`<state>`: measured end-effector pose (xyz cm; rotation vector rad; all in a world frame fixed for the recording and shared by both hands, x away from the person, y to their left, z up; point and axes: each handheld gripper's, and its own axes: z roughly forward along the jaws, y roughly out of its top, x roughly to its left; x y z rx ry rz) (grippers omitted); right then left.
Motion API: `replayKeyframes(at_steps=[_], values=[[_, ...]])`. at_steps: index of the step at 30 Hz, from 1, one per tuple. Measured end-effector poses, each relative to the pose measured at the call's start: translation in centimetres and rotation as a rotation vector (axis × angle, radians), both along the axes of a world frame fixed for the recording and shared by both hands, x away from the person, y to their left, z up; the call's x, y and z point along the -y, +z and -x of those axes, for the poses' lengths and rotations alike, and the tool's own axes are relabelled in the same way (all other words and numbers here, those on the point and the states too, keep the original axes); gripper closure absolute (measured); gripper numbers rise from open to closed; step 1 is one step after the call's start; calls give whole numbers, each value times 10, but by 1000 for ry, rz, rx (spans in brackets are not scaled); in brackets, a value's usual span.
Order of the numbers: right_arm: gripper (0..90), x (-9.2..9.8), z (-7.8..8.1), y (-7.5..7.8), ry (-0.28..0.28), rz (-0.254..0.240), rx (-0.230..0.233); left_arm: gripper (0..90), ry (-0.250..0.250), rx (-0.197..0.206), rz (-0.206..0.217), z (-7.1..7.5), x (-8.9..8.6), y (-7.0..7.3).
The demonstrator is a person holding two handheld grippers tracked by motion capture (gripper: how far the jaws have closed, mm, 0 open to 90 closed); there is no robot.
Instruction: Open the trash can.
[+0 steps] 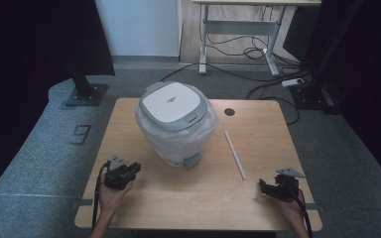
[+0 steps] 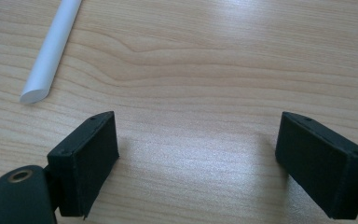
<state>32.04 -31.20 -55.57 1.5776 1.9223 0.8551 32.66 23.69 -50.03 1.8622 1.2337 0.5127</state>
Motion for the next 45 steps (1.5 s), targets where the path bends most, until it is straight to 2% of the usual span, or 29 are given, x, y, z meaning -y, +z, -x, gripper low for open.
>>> replayKeyframes(at_steps=[7, 12, 16, 19, 25, 28, 36, 42, 45], values=[[127, 0, 0, 0, 0, 0, 0, 884, -21, 23, 44, 2, -3, 12], [128, 0, -1, 0, -2, 0, 0, 893, -36, 36, 72, 1, -4, 20], [128, 0, -1, 0, -5, -1, -1, 895, -48, 61, 87, 2, -6, 30], [129, 0, -1, 0, -6, -1, -1, 897, -47, 83, 103, -1, -5, 40], [131, 0, -1, 0, -9, -1, 1, 897, -76, 136, 147, -2, -1, 65], [131, -1, -1, 0, -9, -1, 0, 897, -94, 141, 170, -3, 0, 75], [132, -1, -1, 0, -11, 0, 1, 897, -147, 171, 172, -4, 10, 108], [132, -1, -1, 0, -11, -1, 1, 897, -203, 196, 185, -9, 30, 135], [132, -1, -1, 0, -11, -1, 1, 897, -214, 202, 176, -11, 37, 141]])
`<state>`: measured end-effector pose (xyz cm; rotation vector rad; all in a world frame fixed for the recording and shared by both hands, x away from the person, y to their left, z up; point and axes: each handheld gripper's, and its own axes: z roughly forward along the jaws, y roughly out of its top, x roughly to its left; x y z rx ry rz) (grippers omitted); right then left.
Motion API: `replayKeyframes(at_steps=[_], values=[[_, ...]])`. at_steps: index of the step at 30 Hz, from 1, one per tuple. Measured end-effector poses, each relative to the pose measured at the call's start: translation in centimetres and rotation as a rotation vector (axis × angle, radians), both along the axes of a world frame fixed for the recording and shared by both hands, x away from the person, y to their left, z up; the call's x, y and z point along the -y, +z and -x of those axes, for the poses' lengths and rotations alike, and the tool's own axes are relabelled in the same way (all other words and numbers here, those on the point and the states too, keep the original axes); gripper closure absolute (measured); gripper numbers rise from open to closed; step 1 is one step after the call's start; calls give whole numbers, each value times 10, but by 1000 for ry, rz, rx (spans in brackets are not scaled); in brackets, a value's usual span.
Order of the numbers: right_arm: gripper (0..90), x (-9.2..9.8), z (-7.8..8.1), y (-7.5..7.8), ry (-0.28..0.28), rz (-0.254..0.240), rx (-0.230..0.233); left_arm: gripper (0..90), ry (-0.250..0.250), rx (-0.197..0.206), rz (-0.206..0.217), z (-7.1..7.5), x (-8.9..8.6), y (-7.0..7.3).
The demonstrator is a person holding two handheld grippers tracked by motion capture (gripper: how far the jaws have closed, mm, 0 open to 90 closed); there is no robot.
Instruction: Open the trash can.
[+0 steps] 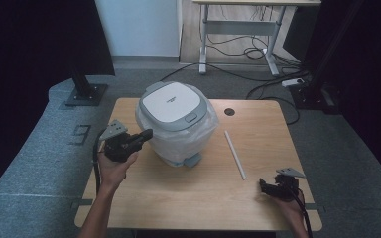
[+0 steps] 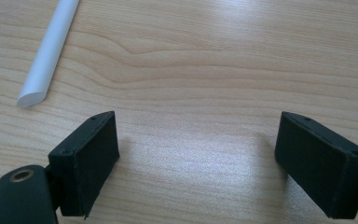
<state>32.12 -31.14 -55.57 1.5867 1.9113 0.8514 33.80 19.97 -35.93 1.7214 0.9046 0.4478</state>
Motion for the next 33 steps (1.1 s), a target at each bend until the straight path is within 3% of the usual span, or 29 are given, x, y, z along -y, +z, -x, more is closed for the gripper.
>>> replayKeyframes(at_steps=[13, 23, 26, 33], values=[[132, 0, 0, 0, -1, -2, 0, 897, -39, 9, -48, -17, 40, 23], [132, 0, 0, 0, -1, -1, -2, 897, -50, -1, -56, -30, 57, 31], [132, 0, 0, 0, -1, -1, -2, 897, -40, 23, -101, -31, 66, 33], [132, 0, 0, 0, -1, -1, -2, 897, -59, 19, -102, -39, 82, 35]])
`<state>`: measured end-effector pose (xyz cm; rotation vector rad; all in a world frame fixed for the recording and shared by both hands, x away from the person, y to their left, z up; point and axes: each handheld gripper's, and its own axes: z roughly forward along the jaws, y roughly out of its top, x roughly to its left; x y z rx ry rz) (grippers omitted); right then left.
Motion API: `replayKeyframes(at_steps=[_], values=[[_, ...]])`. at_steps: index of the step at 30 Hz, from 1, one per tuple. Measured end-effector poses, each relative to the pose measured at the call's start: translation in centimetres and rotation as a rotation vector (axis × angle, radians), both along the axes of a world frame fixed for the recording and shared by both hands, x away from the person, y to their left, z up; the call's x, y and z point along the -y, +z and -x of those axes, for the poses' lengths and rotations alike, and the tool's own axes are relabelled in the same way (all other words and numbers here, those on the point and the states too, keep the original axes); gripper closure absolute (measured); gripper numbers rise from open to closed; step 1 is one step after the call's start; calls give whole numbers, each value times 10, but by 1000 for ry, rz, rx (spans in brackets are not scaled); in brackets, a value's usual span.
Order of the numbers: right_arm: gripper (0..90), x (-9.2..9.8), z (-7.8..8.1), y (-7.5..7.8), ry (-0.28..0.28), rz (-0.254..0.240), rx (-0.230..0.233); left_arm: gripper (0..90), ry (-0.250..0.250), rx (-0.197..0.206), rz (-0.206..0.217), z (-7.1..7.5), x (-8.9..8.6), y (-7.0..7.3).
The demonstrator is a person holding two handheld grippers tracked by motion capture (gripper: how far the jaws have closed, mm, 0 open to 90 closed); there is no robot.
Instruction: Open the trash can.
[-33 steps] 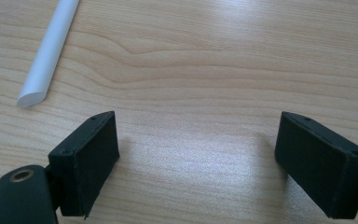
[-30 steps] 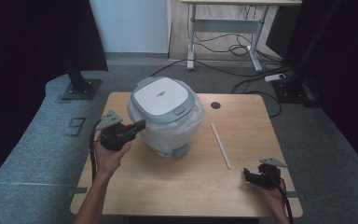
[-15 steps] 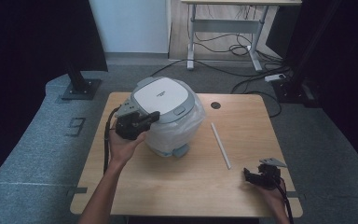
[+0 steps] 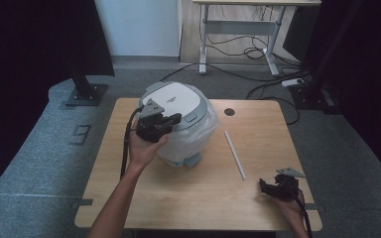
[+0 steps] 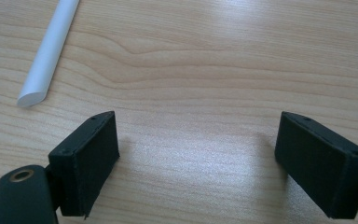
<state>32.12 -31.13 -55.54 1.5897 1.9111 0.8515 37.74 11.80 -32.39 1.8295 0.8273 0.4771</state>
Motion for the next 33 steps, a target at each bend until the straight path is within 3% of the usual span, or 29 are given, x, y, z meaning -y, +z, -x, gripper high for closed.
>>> replayKeyframes(at_steps=[12, 21, 33], values=[[132, 0, 0, 0, 1, 1, 0, 897, -20, -41, 10, -15, 14, -1], [132, 0, 0, 0, 1, 1, 0, 897, -26, -64, -9, -24, 27, -6], [133, 0, 0, 0, 1, 2, 1, 899, -37, -85, 12, -26, 26, -8]])
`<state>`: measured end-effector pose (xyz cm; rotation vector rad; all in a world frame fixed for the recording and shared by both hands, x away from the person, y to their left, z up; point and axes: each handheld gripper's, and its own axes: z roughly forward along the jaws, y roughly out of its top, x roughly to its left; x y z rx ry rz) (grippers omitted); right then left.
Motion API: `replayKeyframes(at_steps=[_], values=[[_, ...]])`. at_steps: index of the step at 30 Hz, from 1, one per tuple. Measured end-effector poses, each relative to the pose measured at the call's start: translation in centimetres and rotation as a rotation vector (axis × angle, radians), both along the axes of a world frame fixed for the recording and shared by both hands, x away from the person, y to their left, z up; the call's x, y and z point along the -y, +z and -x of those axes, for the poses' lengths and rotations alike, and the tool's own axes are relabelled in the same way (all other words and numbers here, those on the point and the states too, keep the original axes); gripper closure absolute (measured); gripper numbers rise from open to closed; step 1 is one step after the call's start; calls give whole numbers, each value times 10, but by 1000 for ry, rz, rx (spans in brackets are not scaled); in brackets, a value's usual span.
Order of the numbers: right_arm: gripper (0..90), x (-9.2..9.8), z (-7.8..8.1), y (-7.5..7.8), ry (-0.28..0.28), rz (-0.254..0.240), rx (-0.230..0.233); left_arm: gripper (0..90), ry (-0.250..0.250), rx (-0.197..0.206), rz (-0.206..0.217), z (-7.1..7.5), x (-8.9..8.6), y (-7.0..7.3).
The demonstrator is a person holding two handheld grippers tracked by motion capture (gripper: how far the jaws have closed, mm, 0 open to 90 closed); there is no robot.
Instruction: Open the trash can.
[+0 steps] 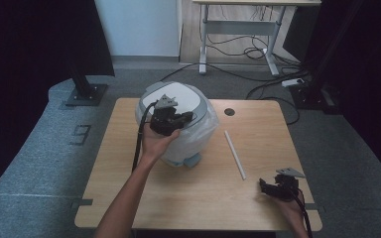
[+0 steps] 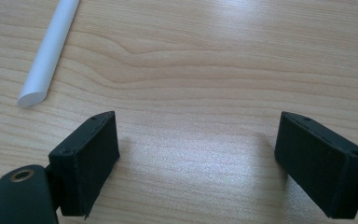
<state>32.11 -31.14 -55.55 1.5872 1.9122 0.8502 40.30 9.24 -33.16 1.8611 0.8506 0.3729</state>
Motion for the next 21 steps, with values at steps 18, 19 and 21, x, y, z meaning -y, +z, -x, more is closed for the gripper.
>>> replayKeyframes(at_steps=[18, 19, 21], values=[[134, 0, 0, 0, 0, -1, 0, 854, -29, 0, 7, 4, -1, 0], [134, 0, 0, 0, 1, 0, 0, 801, -26, 4, 7, 5, -2, 0], [134, 0, 0, 0, 1, -1, 0, 723, -20, 14, 20, 8, -4, 1]])
